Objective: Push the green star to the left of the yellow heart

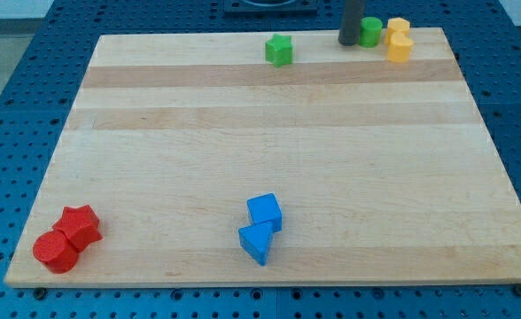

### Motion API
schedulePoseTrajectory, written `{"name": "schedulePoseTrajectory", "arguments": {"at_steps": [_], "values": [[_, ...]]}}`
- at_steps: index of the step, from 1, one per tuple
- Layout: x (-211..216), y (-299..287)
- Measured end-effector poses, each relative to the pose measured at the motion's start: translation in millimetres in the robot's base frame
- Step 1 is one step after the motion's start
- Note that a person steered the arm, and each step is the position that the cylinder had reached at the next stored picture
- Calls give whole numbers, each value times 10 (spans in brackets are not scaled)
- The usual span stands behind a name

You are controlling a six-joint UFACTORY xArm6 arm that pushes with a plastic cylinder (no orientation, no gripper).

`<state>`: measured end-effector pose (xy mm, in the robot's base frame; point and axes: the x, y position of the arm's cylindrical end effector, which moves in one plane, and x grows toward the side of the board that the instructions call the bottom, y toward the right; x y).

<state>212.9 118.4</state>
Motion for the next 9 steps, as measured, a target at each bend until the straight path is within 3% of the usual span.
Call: {"name": "schedulePoseTrajectory", "arguments": {"at_steps": [1, 3, 4, 5, 7, 9], "values": [[-164, -447], [-19, -1481], [340, -1593], [440, -1515], [338, -1239], [277, -1397]]}}
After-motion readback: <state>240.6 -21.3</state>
